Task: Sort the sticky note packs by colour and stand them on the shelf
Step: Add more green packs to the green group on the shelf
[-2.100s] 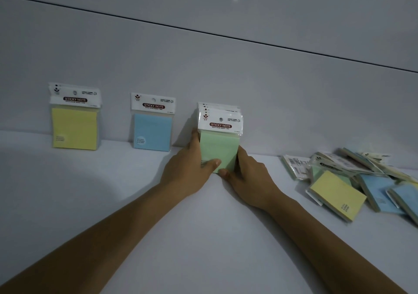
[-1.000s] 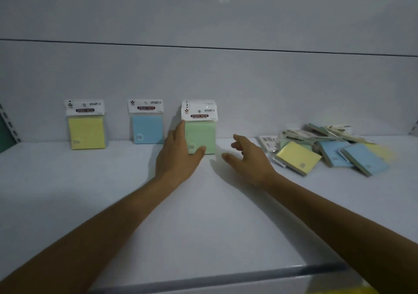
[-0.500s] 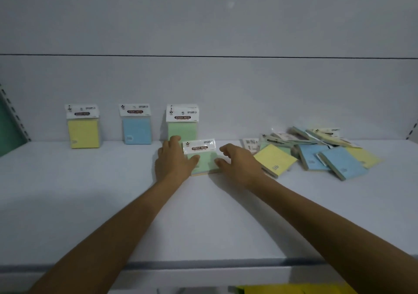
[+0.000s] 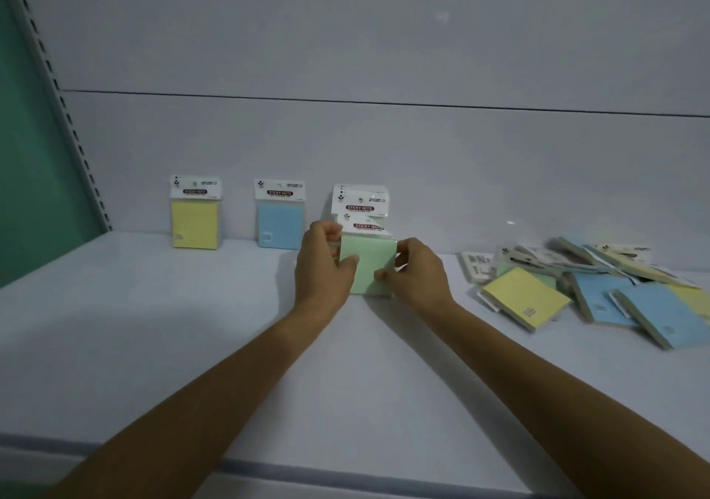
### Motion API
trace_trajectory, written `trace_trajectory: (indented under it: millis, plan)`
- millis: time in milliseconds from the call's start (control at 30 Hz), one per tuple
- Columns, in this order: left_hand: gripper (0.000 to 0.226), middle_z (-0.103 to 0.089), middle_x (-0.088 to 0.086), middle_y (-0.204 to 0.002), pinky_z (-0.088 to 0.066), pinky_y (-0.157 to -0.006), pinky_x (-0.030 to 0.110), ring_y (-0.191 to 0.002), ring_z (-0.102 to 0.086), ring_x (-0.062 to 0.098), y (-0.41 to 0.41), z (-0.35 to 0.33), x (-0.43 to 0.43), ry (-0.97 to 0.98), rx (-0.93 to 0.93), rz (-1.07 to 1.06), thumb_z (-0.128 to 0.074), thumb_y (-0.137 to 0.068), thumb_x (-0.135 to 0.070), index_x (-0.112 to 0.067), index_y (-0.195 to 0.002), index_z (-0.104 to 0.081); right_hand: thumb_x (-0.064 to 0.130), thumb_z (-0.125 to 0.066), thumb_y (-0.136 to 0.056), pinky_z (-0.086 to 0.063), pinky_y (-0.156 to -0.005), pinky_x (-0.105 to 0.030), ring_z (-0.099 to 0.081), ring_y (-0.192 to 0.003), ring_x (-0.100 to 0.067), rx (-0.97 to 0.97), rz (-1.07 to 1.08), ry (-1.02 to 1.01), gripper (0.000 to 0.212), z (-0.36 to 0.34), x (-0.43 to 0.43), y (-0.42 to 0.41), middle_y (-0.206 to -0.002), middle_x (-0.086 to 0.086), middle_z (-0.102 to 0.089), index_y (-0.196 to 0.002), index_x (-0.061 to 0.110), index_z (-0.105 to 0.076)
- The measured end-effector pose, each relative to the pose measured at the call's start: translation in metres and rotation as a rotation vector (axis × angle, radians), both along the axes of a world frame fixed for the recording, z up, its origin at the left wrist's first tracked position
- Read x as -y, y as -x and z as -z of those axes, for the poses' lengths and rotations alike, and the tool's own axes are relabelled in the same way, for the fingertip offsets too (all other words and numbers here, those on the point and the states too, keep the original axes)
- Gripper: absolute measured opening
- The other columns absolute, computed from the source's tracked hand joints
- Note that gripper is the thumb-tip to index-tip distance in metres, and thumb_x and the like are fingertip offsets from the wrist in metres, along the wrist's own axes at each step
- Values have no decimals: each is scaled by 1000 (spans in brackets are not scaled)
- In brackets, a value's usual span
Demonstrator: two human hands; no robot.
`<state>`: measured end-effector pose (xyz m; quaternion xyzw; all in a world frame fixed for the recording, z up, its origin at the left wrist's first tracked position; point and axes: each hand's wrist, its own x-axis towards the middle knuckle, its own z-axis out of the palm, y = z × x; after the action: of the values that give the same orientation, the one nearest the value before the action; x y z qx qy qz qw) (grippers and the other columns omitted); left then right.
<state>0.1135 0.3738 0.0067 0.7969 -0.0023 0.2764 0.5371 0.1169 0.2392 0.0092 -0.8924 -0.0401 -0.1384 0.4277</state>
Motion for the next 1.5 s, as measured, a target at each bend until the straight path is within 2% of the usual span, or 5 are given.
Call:
trace_trajectory:
  millis: [133,367,467,767,1500]
  plan:
    - [45,-56,-1,-105,-52,-85,37,-102,-59,21,-22,2,-21,-98,-45,18,-71,-78,-8,-17,-112,-43,23,-61,-85,-42,-73,-33,-55,-91,-21,-10,39,31,30,8,-12,-15,-110,-2,-59,-111,17,-46]
    - [63,-50,8,-135,-39,-100,42,-123,-45,28,-44,25,-35,-743,-265,55,-54,-87,-45,-15,-137,-31,34,-62,-86,-38,-70,-31,-55,-86,-20,64,75,111,40,15,-17,-37,-101,3,-58,-119,23,-41]
    - [57,-51,8,-135,-36,-102,43,-123,-47,28,-48,29,-35,-761,-249,69,-47,-92,-38,-15,-140,-26,41,-63,-83,-44,-74,-31,-60,-90,-18,66,106,94,59,20,-15,-43,-103,5,-59,-133,24,-36]
    - [65,-50,4,-137,-34,-105,44,-124,-47,24,-52,34,-38,-785,-199,81,-46,-91,-41,-16,-144,-19,44,-60,-86,-37,-71,-28,-58,-93,-18,85,45,277,53,25,-16,-47,-116,5,-55,-133,30,-41]
    - [69,-43,13,-139,-40,-98,44,-126,-42,31,-30,16,-34,-697,-246,51,-60,-85,-39,-11,-139,-27,34,-69,-81,-48,-89,-38,-59,-106,-24,19,3,1,80,11,-9,-21,-125,-8,-54,-146,25,-23]
